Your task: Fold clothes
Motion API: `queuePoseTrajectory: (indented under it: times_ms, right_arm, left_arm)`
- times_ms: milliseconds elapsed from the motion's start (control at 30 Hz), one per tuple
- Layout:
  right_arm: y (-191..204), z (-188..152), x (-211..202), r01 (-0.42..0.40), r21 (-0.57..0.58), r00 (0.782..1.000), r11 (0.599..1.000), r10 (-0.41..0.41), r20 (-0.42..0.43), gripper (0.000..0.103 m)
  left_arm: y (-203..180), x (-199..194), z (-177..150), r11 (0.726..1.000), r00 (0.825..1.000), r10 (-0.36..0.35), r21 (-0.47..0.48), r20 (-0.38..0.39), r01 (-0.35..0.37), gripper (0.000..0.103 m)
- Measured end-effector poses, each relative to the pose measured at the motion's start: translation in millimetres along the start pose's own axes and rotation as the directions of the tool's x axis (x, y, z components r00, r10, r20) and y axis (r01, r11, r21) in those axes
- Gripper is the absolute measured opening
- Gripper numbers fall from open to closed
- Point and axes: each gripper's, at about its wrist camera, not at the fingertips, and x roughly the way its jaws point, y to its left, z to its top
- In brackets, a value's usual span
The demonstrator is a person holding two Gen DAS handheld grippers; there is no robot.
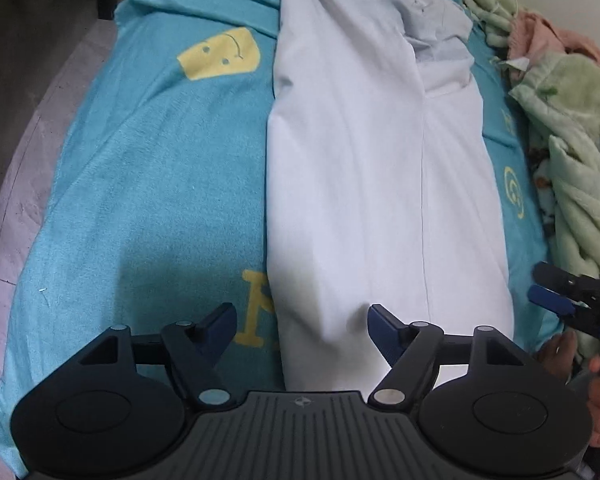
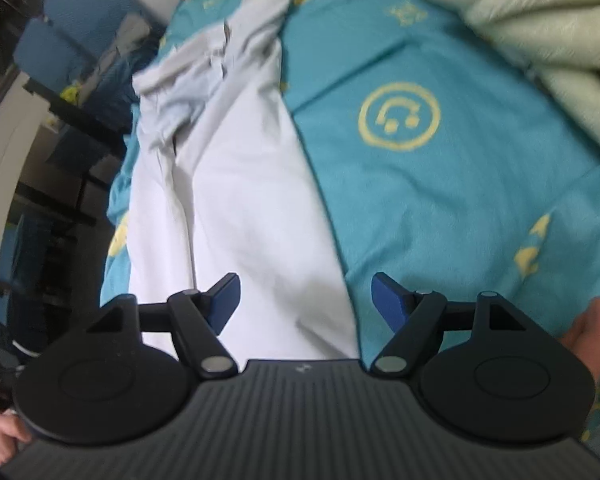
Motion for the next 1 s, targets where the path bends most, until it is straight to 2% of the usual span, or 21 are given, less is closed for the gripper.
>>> queuePoseTrajectory:
  times_ms: [133,233,267,300,333,367,433,467,500,533,567,600,633,700,800,900,1000]
  right_arm:
    - [7.5,-6.1,30.0,0.038,-0.014,0.988,0.999,-0.04,-0.148,0.073]
    - [16.2,-16.2,34.0,0.063,-0.064,0.975,0.996,-0.075,-0.209,0.074]
    - [18.9,-20.4,35.0,0.061,-0.075,0.969,0.995,-0.077,-0.233,0.074]
    - [21.3,-25.2,36.3,0.052,-0.079,0.962,0.995,-0.072,-0.262,0.074]
    - [24.8,-30.5,37.3,0.044,-0.094,0.955,0.995,-0.069,-0.287,0.074]
    - [29.1,-36.1,38.0,0.035,-0.116,0.949,0.993,-0.069,-0.309,0.074]
    - [37.6,-47.4,39.5,0.015,-0.158,0.933,0.987,-0.071,-0.352,0.061]
    - [42.8,-54.1,39.6,0.013,-0.192,0.926,0.981,-0.084,-0.369,0.051]
    - [48.5,-61.6,39.1,0.016,-0.236,0.918,0.972,-0.108,-0.381,0.039]
    - [54.3,-69.0,38.6,0.018,-0.279,0.91,0.96,-0.132,-0.393,0.032]
    - [59.4,-73.5,34.5,0.018,-0.313,0.912,0.949,-0.144,-0.383,0.018]
    - [63.9,-75.6,27.6,0.016,-0.341,0.922,0.94,-0.146,-0.358,0.013]
    - [68.5,-77.7,20.6,0.015,-0.368,0.932,0.93,-0.147,-0.332,0.012]
    - [68.5,-74.9,1.5,-0.003,-0.35,0.955,0.937,-0.101,-0.278,0.01]
    - [61.2,-64.9,-35.7,-0.068,-0.276,0.982,0.959,0.015,-0.19,0.01]
    - [55.5,-57.1,-72.8,-0.147,-0.224,0.986,0.964,0.123,-0.115,0.01]
    - [59.2,-53.6,-104.4,-0.195,-0.208,0.981,0.959,0.194,-0.026,0.01]
  left_arm:
    - [-5.9,5.5,-5.8,0.998,0.995,-0.048,0.04,-0.093,0.052,0.079]
    - [-13.2,9.2,-14.8,0.992,0.979,-0.083,0.079,-0.186,0.099,0.078]
    - [-15.6,11.3,-17.6,0.989,0.972,-0.091,0.093,-0.218,0.113,0.071]
    - [-18.6,13.5,-21.7,0.987,0.966,-0.085,0.109,-0.245,0.114,0.059]
    - [-21.5,15.5,-25.8,0.985,0.96,-0.077,0.126,-0.27,0.115,0.055]
    - [-24.0,13.3,-28.3,0.985,0.965,-0.054,0.148,-0.255,0.094,0.047]
    - [-25.3,5.8,-30.3,0.983,0.972,-0.056,0.16,-0.228,0.094,0.032]
    - [-24.8,1.2,-31.5,0.983,0.975,-0.056,0.159,-0.214,0.091,0.02]
    - [-24.2,-3.5,-32.7,0.983,0.978,-0.055,0.159,-0.2,0.088,0.014]
    - [-23.9,-10.6,-34.3,0.983,0.983,-0.055,0.164,-0.176,0.084,0.013]
    - [-22.9,-18.7,-35.4,0.983,0.987,-0.065,0.163,-0.149,0.089,0.011]
    - [-21.0,-28.3,-36.0,0.983,0.99,-0.081,0.154,-0.119,0.099,0.01]
    - [-15.2,-39.4,-35.5,0.984,0.991,-0.103,0.138,-0.082,0.114,0.01]
    - [-6.2,-63.8,-36.0,0.984,0.989,-0.146,0.106,-0.006,0.146,0.009]
    - [-5.2,-104.1,-43.1,0.977,0.972,-0.209,0.062,0.107,0.203,0.009]
    - [-15.2,-136.5,-51.1,0.968,0.947,-0.252,0.042,0.199,0.248,0.009]
    - [-41.5,-159.8,-65.1,0.963,0.929,-0.269,0.049,0.255,0.265,0.008]
